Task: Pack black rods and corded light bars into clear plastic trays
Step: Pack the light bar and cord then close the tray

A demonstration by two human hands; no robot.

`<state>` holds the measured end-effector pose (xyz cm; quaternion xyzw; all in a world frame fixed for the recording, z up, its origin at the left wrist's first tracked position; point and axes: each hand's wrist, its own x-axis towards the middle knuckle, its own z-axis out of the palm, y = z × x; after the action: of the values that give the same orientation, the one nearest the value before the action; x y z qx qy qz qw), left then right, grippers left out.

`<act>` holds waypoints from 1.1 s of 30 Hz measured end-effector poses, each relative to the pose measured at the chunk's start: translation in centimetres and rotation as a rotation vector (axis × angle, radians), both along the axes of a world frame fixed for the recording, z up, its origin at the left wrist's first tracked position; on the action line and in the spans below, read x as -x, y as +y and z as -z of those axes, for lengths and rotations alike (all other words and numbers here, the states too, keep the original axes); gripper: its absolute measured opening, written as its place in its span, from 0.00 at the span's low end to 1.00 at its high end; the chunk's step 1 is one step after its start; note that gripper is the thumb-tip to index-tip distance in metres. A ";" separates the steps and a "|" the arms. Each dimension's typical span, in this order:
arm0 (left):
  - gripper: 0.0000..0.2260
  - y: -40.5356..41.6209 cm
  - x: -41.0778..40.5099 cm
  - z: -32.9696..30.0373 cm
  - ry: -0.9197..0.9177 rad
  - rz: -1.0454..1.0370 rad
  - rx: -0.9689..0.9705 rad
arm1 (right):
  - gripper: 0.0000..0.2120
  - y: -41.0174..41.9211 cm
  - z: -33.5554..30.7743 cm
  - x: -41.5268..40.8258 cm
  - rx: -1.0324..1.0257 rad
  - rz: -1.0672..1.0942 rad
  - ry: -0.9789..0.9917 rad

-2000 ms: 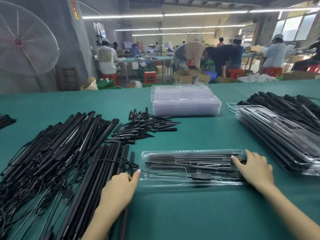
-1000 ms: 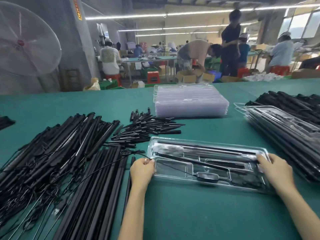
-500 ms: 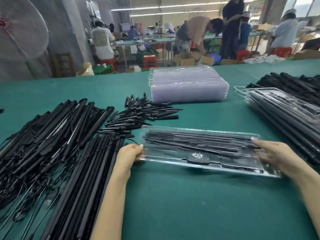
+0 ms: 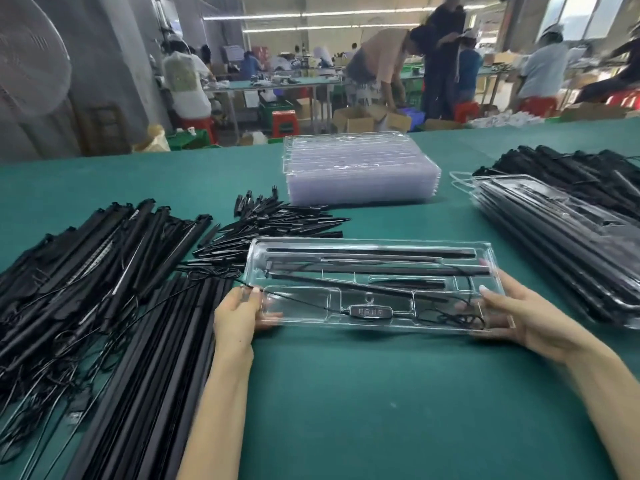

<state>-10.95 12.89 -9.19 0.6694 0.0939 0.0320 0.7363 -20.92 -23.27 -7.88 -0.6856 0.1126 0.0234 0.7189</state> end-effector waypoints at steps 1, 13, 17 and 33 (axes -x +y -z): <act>0.08 -0.1 0.0 -0.1 0.003 -0.031 0.026 | 0.21 0.1 0.2 -0.2 -0.005 0.033 -0.028; 0.10 -10.9 4.8 -1.6 0.326 0.120 0.483 | 0.19 2.9 0.1 -0.8 -0.219 0.147 -0.086; 0.16 -11.8 4.6 -1.2 0.308 0.094 0.463 | 0.21 3.7 0.1 -0.7 -0.170 0.186 -0.126; 0.10 -11.5 4.2 -0.9 0.335 -0.192 0.485 | 0.18 5.1 -0.3 -0.4 0.027 0.214 -0.155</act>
<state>-15.15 1.42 -8.24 0.4584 0.2817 -0.0329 0.8423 -20.56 -18.18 -7.55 -0.6790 0.1295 -0.1077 0.7146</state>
